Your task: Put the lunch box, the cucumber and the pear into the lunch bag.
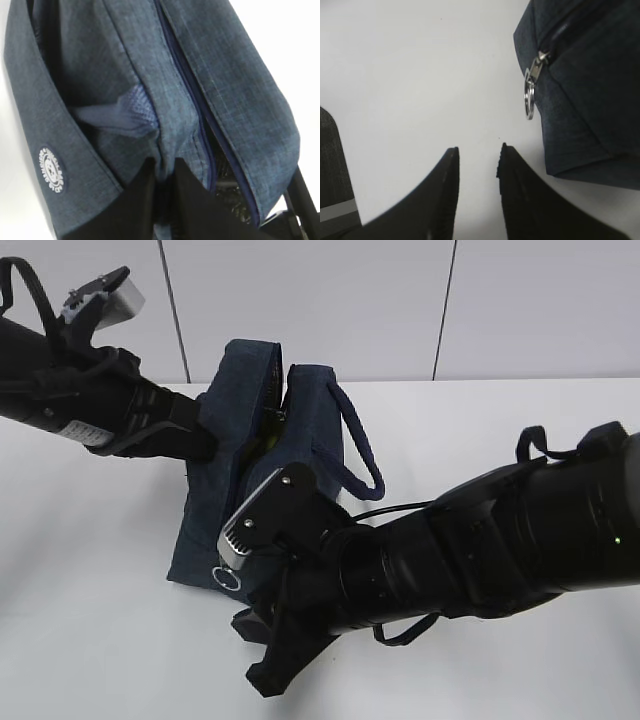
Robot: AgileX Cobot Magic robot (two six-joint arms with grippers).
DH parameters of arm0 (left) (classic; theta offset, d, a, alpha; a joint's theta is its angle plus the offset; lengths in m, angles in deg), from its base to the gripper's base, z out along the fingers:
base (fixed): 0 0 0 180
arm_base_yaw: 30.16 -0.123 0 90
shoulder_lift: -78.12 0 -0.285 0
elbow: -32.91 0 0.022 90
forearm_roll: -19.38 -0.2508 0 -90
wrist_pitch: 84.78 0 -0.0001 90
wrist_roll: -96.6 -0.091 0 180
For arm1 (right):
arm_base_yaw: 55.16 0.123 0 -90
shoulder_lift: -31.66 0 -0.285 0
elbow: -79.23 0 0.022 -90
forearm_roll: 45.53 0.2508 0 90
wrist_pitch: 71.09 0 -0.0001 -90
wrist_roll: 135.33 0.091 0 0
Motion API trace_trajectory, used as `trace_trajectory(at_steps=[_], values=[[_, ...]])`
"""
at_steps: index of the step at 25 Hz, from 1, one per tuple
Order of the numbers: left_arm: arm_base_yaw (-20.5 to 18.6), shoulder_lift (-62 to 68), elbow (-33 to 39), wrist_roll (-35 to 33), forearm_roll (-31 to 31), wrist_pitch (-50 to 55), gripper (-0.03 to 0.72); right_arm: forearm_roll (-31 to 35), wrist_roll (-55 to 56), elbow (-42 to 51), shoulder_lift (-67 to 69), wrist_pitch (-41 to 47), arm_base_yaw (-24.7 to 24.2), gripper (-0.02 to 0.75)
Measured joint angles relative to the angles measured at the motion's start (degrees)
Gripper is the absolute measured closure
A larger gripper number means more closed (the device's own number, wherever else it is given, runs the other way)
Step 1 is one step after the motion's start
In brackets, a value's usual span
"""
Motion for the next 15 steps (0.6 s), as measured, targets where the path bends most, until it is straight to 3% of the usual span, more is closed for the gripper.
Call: trace_trajectory(at_steps=[15], values=[[0.0, 0.0, 0.0, 0.0, 0.0, -0.14, 0.685, 0.24, -1.51, -4.4, 4.09, -2.84, 0.0, 0.495]])
